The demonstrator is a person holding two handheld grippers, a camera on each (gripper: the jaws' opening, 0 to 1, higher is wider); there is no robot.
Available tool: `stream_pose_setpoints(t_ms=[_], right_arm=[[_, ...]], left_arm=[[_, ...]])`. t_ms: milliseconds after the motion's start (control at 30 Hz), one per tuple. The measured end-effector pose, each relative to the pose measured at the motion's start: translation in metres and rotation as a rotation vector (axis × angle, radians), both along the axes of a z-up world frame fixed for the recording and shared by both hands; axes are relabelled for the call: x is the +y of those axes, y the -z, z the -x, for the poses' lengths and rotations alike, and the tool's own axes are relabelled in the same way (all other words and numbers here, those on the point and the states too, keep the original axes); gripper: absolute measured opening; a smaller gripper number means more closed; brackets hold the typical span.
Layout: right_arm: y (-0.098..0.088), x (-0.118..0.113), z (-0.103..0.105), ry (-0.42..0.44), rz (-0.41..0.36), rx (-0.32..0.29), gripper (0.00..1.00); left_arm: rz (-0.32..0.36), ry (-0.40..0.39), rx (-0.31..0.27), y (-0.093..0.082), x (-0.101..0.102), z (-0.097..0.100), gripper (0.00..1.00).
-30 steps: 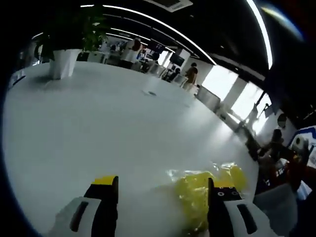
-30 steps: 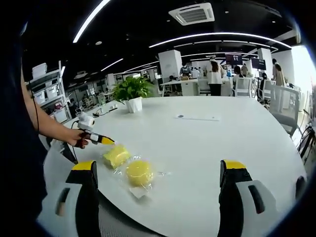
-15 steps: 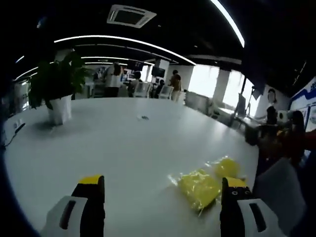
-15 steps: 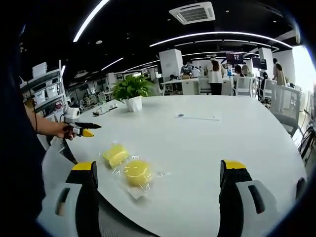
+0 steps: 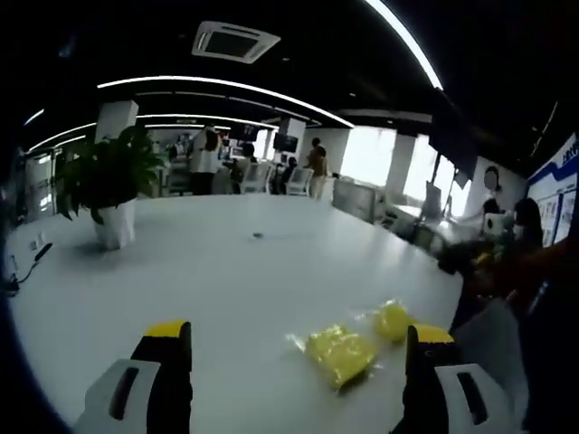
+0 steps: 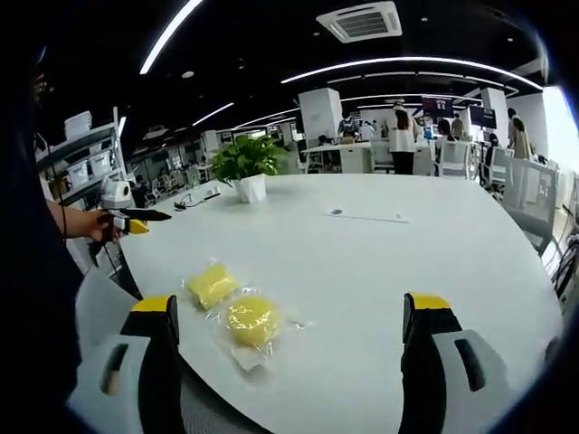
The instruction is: Compare the silicone blocks by pressing each to a similar depth, holding the contact briefly, and releasing to observe deformation and rebound differences across the visible hardness samples.
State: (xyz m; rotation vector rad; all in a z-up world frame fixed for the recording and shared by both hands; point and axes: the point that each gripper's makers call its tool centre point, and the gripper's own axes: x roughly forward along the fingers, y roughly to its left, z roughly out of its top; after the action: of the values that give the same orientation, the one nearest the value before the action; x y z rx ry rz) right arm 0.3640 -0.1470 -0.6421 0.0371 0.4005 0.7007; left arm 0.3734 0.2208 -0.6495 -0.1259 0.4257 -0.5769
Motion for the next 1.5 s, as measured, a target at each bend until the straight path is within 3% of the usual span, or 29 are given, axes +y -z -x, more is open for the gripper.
stream_pose_setpoints(t_ms=[100, 267, 333, 700, 867, 1167, 1367, 1500], right_arm=[[0.002, 0.000, -0.001, -0.003, -0.001, 0.002, 0.97], [0.001, -0.002, 0.000, 0.010, -0.016, -0.003, 0.97], [0.002, -0.004, -0.001, 0.019, -0.019, -0.001, 0.97], [0.006, -0.010, 0.004, 0.044, -0.029, 0.007, 0.97], [0.009, -0.012, 0.005, 0.045, -0.020, 0.011, 0.97], [0.007, -0.018, 0.008, 0.062, -0.020, 0.006, 0.97], [0.007, -0.017, 0.008, 0.055, -0.011, 0.013, 0.97], [0.005, -0.014, 0.006, 0.042, -0.004, 0.010, 0.96]], left_arm=[[0.024, 0.026, 0.013, -0.003, -0.020, -0.006, 1.00], [0.006, 0.090, 0.041, 0.002, -0.051, -0.018, 1.00], [-0.004, 0.122, 0.107, 0.014, -0.066, -0.020, 1.00], [-0.049, 0.192, 0.182, 0.047, -0.124, -0.037, 1.00], [-0.057, 0.228, 0.216, 0.053, -0.147, -0.044, 1.00], [-0.083, 0.252, 0.284, 0.075, -0.163, -0.050, 0.95], [-0.055, 0.250, 0.287, 0.078, -0.165, -0.061, 0.87], [-0.035, 0.254, 0.330, 0.084, -0.166, -0.063, 0.87]])
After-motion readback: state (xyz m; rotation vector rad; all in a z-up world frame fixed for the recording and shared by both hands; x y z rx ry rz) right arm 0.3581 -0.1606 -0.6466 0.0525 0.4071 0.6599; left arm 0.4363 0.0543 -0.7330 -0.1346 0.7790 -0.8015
